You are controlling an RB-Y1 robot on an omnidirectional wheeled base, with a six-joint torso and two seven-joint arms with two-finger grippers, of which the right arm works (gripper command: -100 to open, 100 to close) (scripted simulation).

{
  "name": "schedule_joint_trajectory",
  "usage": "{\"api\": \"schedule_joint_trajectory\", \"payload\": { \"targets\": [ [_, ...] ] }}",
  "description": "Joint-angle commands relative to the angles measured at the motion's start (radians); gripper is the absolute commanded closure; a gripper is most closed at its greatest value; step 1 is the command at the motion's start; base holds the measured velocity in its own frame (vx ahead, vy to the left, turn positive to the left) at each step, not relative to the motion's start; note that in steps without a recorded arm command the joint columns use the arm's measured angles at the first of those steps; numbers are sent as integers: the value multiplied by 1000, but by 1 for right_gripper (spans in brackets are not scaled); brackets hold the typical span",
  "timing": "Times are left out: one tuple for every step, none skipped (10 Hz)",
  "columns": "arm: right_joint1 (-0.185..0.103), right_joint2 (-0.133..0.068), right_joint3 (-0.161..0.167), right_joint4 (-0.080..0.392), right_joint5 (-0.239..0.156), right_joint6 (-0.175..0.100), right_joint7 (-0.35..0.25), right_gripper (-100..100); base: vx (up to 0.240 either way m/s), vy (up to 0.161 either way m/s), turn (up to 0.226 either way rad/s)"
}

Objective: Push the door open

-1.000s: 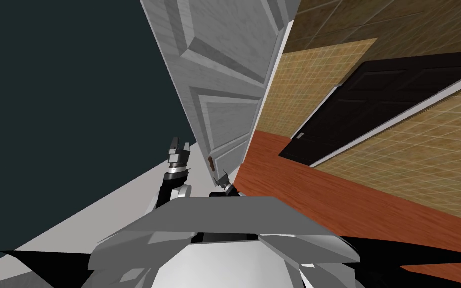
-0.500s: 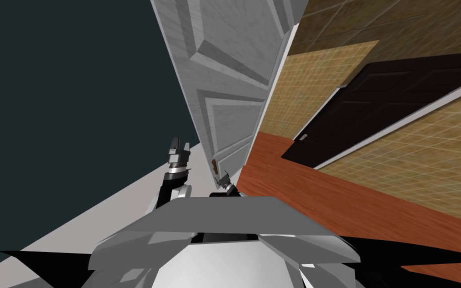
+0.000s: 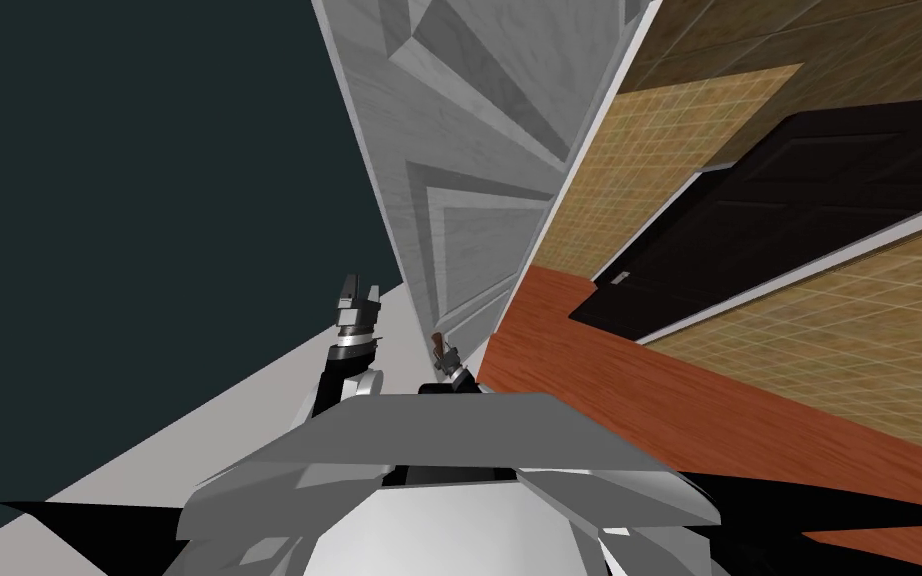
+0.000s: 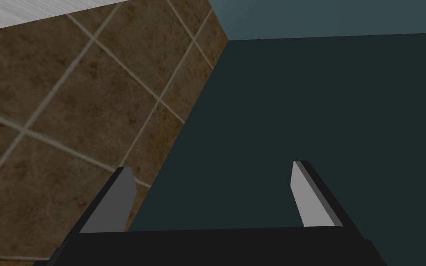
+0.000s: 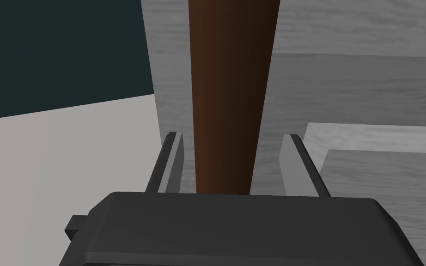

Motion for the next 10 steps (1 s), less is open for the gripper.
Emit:
{"api": "schedule_joint_trajectory", "payload": {
  "targets": [
    [1, -1, 0, 0, 0, 0, 0, 100, -35, -19, 27],
    [1, -1, 0, 0, 0, 0, 0, 100, -25, -19, -6],
    [1, -1, 0, 0, 0, 0, 0, 100, -21, -17, -4],
    [1, -1, 0, 0, 0, 0, 0, 100, -10, -9, 2],
    [1, -1, 0, 0, 0, 0, 0, 100, 0, 0, 0],
    [1, -8, -17, 5, -7, 4, 7, 100, 59, 87, -14],
    [1, -10, -22, 6, -9, 3, 9, 100, 114, 147, -39],
    [1, -13, -33, 8, -14, 2, 13, 100, 109, 164, -47],
    [1, -16, -45, 9, -19, 1, 18, 100, 129, 201, -42],
    [1, -18, -59, 11, -24, 0, 24, 100, 115, 181, -55]
  ]
}}
